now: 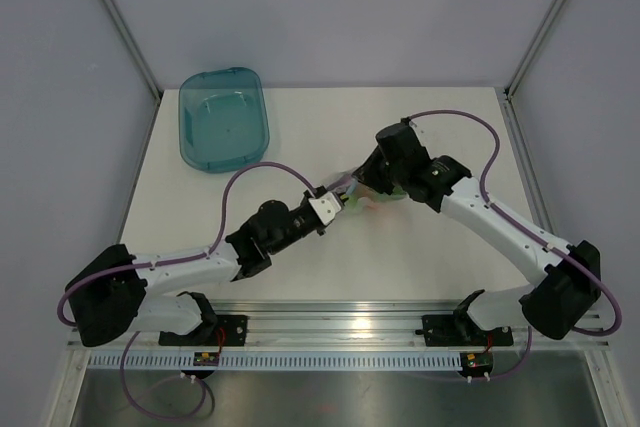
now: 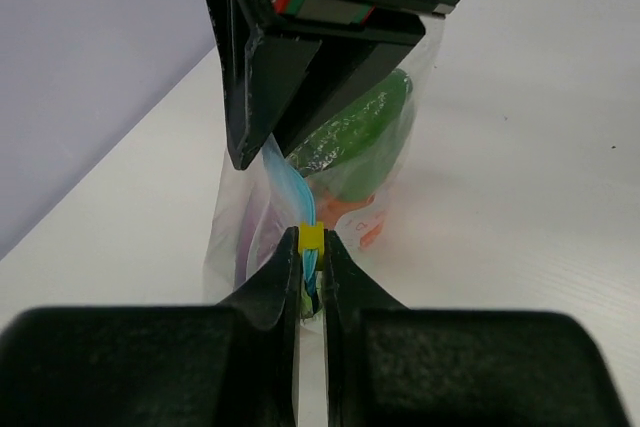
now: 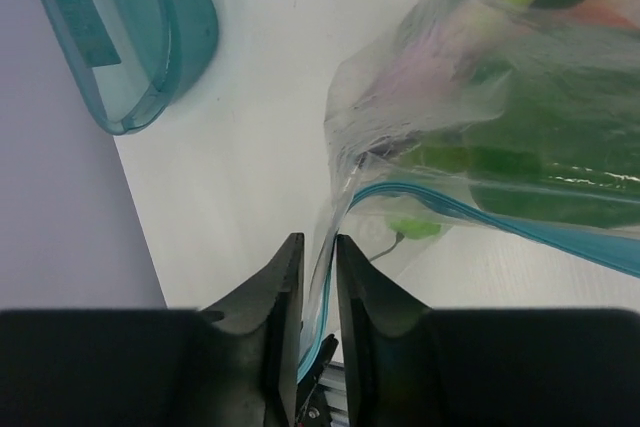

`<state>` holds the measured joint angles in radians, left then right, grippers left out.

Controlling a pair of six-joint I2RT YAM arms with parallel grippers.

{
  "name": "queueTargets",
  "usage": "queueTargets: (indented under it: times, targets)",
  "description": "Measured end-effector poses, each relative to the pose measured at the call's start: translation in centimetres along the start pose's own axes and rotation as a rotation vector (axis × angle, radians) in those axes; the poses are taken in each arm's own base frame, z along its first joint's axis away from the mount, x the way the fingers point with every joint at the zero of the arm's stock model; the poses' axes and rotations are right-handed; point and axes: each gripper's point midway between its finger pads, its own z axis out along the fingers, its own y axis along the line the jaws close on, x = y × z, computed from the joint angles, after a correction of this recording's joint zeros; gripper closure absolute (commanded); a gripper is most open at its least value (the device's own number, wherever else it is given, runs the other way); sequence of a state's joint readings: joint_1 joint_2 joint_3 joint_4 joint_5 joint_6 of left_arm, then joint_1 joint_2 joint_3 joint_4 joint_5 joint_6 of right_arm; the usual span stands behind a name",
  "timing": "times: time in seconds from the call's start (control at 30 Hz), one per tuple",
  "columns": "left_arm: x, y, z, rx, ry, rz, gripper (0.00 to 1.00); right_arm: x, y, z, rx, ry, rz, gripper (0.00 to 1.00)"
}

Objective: Open the zip-top bag and remove the fake food
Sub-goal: Move the zipper food storage bag to the center of the board.

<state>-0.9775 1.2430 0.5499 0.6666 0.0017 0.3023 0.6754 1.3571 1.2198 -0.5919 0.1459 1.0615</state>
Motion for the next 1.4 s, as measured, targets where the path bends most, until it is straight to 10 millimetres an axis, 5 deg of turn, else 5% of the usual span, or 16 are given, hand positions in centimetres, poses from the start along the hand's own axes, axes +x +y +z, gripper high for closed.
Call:
queueTargets:
  times: [0.33,0.43,0.8,1.2,1.4]
  targets:
    - [-0.2,2.0,-0.6,-0.1,0.013,-0.024,1.0,-1.4,2.0,-1.8,-0.124,-0.065,-0.071,0.22]
    - [0.0,2.9,-0.8,-0.149,0.024,-0.033,1.0,-1.6,2.1,-2.5,-0.154,-0.083,-0.085,0.15]
    - [-0.3,5.5,-1.9,-0.23,0.012,-0.095,1.0,-2.4,3.6,-5.2,-0.281,-0.138,-0.311,0.15]
    - [-2.2,2.4,-3.3,-0.018,-0.119,-0.136,1.0,-1.1,3.9,-10.0,-0.594,-0.286,-0.781,0.26]
    - [-3.3,1.7,-3.9,0.033,-0.158,-0.144,1.0,0.3,4.3,-9.9,-0.67,-0.267,-1.013,0.29]
